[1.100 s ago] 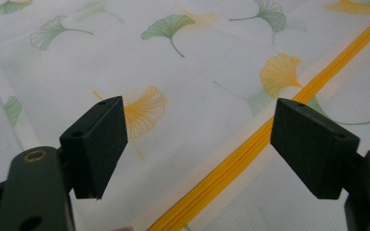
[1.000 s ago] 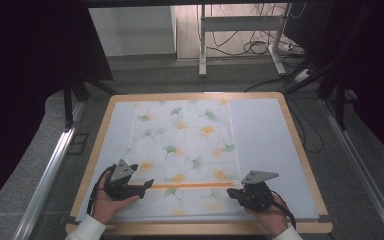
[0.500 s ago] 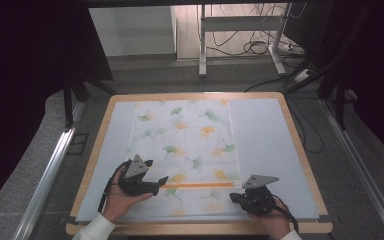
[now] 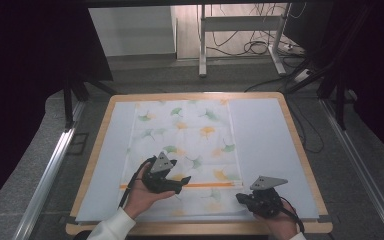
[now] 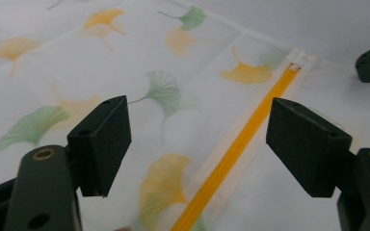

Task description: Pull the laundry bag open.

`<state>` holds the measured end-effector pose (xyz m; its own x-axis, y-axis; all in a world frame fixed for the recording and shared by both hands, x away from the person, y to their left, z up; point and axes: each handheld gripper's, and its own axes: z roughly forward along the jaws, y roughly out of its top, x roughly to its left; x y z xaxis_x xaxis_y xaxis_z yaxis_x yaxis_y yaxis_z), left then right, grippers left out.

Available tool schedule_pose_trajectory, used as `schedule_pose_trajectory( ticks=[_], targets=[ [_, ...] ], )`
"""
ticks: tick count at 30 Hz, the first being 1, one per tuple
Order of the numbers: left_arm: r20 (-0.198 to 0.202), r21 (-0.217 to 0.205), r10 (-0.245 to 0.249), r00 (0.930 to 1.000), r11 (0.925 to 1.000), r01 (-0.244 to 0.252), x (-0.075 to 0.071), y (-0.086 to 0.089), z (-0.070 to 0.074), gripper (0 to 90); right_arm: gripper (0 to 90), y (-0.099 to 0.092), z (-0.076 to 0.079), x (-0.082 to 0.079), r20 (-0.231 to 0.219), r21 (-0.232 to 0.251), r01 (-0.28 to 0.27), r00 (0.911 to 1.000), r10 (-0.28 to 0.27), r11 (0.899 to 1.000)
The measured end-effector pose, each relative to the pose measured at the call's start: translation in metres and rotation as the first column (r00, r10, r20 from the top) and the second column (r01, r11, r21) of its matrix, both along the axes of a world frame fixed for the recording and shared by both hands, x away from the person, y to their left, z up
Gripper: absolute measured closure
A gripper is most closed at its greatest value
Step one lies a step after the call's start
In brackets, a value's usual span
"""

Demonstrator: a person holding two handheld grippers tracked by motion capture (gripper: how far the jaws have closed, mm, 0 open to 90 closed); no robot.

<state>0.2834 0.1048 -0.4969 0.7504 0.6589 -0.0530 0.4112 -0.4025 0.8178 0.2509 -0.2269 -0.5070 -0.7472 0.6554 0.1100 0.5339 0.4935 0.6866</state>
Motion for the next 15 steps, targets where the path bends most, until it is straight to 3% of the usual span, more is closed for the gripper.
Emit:
schedule_pose_trajectory(
  ticks=[3,15],
  targets=[
    [-0.013,0.015,-0.041,0.9991,0.9990,0.041,0.001,-0.014,0.000,26.0,88.0,0.003,-0.001,0.001,0.003,-0.014,-0.010,0.9999,0.010,1.000],
    [-0.003,-0.002,-0.066,0.9978,0.9978,0.066,0.003,-0.025,0.006,27.2,88.3,0.003,-0.001,0.004,-0.004,-0.018,-0.029,0.9996,0.029,0.999]
  ],
)
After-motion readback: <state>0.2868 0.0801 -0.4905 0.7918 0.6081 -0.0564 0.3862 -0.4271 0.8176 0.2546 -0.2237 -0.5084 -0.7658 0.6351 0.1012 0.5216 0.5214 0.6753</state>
